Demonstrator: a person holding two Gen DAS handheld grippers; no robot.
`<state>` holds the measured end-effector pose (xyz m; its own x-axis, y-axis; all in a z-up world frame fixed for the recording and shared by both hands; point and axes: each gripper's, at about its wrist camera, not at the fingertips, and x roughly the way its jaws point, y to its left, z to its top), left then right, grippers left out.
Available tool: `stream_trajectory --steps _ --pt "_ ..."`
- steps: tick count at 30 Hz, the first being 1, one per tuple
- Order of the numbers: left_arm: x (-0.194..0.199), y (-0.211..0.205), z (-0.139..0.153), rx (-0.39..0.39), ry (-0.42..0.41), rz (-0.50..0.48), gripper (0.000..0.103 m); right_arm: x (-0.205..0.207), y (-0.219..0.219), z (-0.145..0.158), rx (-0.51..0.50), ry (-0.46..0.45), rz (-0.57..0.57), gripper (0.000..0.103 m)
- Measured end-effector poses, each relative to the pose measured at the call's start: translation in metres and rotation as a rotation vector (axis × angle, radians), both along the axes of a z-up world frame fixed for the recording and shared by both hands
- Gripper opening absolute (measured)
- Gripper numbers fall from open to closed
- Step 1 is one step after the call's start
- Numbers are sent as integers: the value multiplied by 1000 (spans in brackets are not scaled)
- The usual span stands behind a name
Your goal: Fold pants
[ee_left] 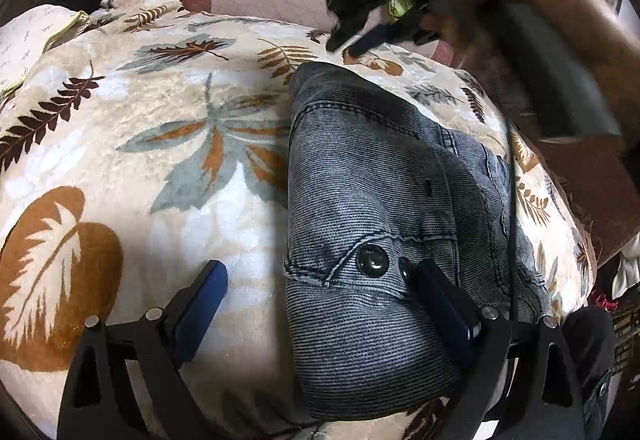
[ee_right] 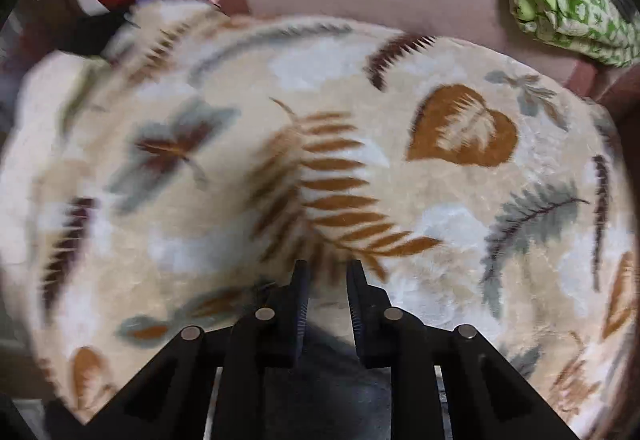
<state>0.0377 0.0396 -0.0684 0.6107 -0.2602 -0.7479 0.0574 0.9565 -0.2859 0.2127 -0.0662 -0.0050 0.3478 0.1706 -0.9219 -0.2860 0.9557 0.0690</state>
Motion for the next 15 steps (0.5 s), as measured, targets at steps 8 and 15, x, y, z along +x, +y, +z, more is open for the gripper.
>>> stream_trajectory --steps 8,15 --pt "0 1 -1 0 -7 6 95 -40 -14 -32 184 200 78 22" --pt "-4 2 0 -3 -17 12 95 -62 -44 -5 245 85 36 22"
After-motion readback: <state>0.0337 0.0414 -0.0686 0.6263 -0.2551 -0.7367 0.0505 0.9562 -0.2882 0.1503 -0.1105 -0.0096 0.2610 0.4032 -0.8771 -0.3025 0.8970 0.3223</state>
